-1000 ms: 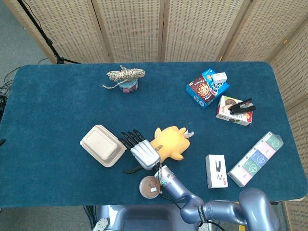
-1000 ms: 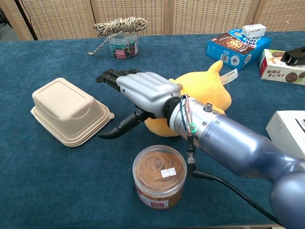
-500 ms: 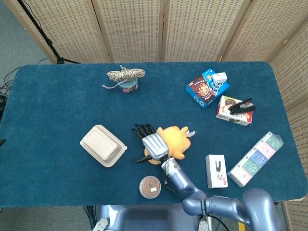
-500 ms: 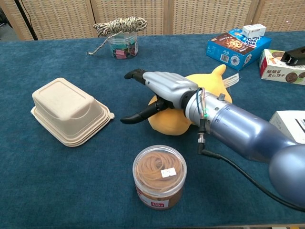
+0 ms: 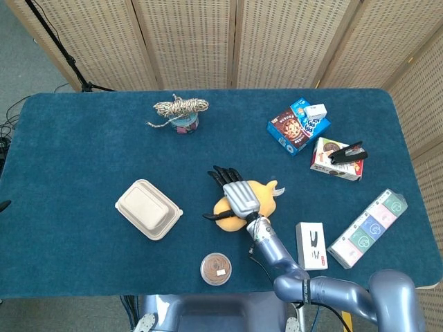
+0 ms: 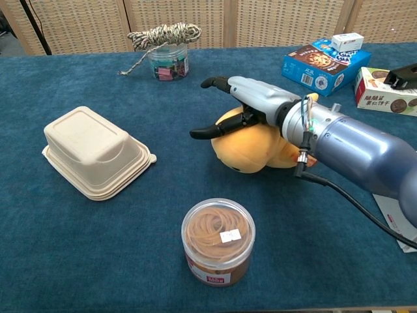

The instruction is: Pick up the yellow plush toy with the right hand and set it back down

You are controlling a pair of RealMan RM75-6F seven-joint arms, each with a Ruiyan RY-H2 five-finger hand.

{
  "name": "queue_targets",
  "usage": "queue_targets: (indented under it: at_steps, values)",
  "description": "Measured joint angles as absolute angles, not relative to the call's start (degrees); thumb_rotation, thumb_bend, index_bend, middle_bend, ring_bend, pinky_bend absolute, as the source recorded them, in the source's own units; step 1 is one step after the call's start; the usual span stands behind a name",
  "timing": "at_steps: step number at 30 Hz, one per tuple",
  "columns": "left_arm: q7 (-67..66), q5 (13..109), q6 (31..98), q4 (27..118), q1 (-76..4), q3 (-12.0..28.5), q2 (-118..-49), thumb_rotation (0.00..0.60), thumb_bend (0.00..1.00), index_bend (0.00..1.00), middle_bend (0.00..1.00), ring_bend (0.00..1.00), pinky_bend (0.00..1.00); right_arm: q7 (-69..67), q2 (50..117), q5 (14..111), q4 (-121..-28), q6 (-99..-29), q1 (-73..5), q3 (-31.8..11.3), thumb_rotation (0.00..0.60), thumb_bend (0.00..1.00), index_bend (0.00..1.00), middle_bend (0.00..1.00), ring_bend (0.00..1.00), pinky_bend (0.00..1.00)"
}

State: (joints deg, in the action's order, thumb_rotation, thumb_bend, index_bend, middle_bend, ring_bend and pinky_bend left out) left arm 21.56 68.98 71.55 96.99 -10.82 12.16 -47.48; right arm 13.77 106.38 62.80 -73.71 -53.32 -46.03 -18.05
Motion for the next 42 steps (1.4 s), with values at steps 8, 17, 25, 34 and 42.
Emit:
queue_targets:
  at_steps: [8,17,25,34,42]
  values:
    - [21.7,69.1,71.5,97.0,-10.9,12.1,-47.5,0.6,0.0,0.0,0.0,0.0,0.0,14.0,105.5,61.4,-74.3,-53.7,-45.5,-18.0,0.271,0.0,0.0,0.0,0.0,0.0]
    - [22.4,69.3,71.5,96.8,-10.7,12.1,-47.4,0.6,0.0,0.0,0.0,0.0,0.0,10.2,102.9,60.1,-77.1,-50.7,-45.5,-18.0,0.269,0.0,0.0,0.0,0.0,0.0]
    - [22.6,69.5,71.0,96.6,-10.9,12.1,-47.3,0.6,0.0,0.0,0.0,0.0,0.0,4.9,100.5,59.0,-77.1,-48.0,-45.4,-19.3,0.267,0.0,0.0,0.0,0.0,0.0]
    - [22.0,69.3,70.9,96.9,-11.1,12.0,-47.3,0.6,0.0,0.0,0.0,0.0,0.0,-2.5,96.3,56.6,-80.1,-42.7,-44.9,-20.6,0.264,0.0,0.0,0.0,0.0,0.0]
    - [21.6,69.2,71.1,97.1,-11.0,12.0,-47.4,0.6,0.0,0.0,0.0,0.0,0.0,-10.4,91.1,56.9,-84.8,-36.3,-44.4,-21.1,0.262,0.0,0.0,0.0,0.0,0.0]
